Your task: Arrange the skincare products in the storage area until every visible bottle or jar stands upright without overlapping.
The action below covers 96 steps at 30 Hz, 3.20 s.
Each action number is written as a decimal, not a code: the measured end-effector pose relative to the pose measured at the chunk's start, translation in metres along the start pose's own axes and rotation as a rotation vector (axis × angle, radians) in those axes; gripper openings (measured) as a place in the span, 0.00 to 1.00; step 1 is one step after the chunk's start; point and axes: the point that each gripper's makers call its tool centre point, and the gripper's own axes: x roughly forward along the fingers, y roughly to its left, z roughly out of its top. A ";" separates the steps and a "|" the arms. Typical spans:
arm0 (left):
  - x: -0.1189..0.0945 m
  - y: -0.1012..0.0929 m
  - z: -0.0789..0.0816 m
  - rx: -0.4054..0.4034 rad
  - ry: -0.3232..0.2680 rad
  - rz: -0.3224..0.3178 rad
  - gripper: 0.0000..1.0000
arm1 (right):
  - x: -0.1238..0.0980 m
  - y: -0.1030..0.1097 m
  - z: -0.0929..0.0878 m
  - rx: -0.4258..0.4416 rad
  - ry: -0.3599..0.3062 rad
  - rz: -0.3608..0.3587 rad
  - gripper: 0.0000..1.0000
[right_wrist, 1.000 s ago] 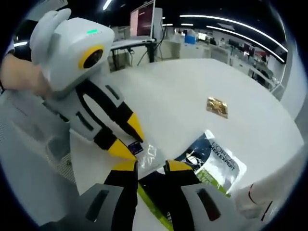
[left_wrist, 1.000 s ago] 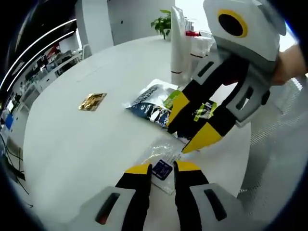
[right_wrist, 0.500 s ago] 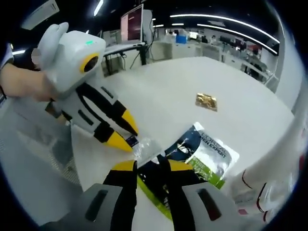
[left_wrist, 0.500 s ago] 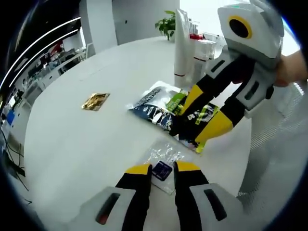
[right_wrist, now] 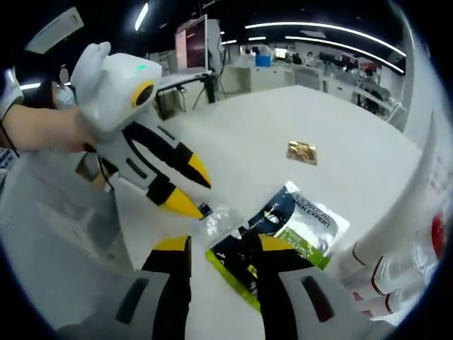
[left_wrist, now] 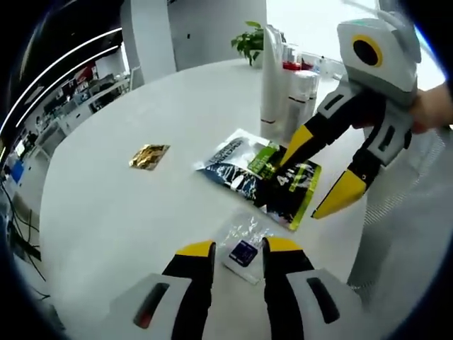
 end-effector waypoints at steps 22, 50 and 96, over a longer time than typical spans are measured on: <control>-0.053 0.003 -0.004 -0.082 -0.023 0.057 0.70 | -0.074 0.009 0.013 0.094 -0.103 -0.035 0.68; -0.111 0.010 -0.019 -0.238 -0.110 0.110 0.86 | -0.150 -0.045 -0.015 0.302 -0.174 -0.257 0.95; -0.096 0.016 -0.045 -0.308 -0.030 0.088 0.94 | -0.159 -0.052 -0.044 0.320 -0.107 -0.298 0.99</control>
